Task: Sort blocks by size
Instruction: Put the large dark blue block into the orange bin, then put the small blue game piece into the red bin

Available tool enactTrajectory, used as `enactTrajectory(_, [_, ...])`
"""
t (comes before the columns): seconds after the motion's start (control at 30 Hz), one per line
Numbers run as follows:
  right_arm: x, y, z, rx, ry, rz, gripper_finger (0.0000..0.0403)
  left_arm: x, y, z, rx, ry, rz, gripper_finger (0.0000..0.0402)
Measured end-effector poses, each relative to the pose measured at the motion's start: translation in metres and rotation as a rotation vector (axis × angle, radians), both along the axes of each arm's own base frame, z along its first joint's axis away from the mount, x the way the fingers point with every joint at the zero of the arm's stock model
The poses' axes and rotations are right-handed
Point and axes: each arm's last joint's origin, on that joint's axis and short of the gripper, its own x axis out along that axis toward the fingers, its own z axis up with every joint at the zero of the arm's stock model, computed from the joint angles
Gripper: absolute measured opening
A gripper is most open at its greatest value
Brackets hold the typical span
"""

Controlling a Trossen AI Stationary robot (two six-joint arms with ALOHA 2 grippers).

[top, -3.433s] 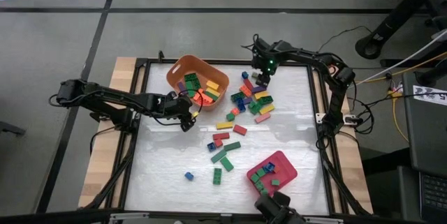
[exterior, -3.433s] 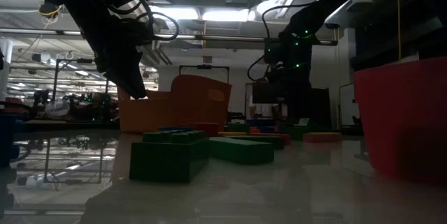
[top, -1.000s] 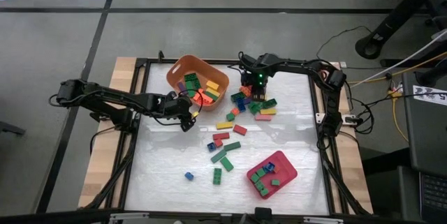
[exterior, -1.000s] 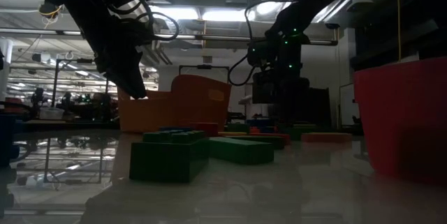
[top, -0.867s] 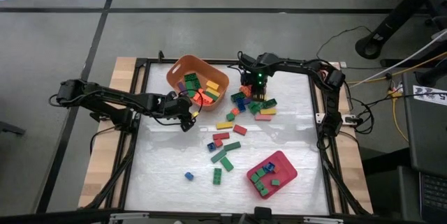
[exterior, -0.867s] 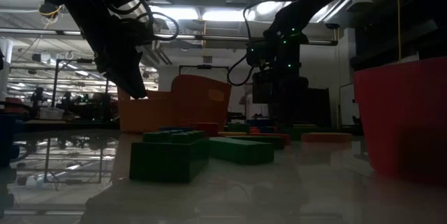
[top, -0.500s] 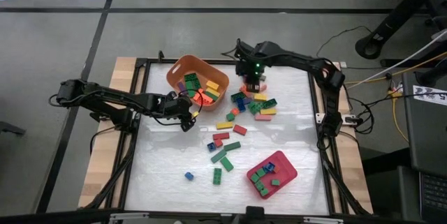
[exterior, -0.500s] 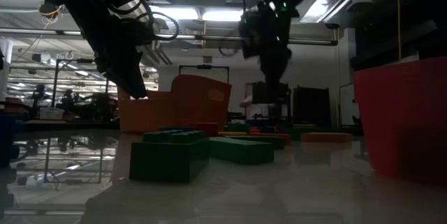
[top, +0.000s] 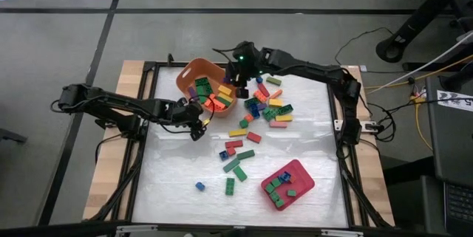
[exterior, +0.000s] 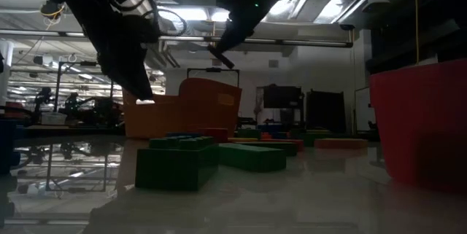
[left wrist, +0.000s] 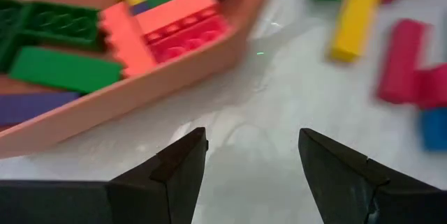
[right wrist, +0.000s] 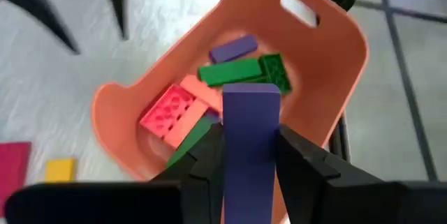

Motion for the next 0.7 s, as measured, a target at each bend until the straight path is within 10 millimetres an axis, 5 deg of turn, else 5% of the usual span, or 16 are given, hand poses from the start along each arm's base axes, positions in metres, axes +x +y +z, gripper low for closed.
enactTrajectory(0.27, [0.011,0.003,-0.006,-0.028,-0.033,-0.003,0.0112,-0.005,-0.031,0.017,-0.092,-0.079,-0.193,0.0217])
enactTrajectory(0.7, [0.015,0.000,-0.017,-0.048,0.006,-0.048,0.0212,-0.015,-0.096,0.019,-0.165,-0.164,-0.500,0.0217])
